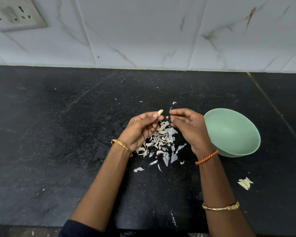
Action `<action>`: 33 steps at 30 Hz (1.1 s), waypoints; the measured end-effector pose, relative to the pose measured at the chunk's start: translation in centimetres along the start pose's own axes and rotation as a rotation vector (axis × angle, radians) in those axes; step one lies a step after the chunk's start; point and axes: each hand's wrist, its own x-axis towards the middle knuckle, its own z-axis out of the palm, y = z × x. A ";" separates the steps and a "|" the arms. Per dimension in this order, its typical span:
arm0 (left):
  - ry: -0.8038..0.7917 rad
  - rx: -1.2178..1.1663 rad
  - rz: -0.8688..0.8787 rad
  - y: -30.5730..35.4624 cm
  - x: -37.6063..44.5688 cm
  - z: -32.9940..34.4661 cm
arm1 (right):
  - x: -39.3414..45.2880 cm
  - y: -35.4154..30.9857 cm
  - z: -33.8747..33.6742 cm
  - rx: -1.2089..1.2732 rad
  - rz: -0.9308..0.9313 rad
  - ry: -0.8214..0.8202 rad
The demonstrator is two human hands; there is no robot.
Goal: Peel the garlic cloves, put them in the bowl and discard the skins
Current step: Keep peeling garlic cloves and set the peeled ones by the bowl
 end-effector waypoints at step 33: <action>0.042 0.244 -0.045 -0.4 0.1 0.8 | 0.4 2.0 0.6 0.434 0.052 -0.109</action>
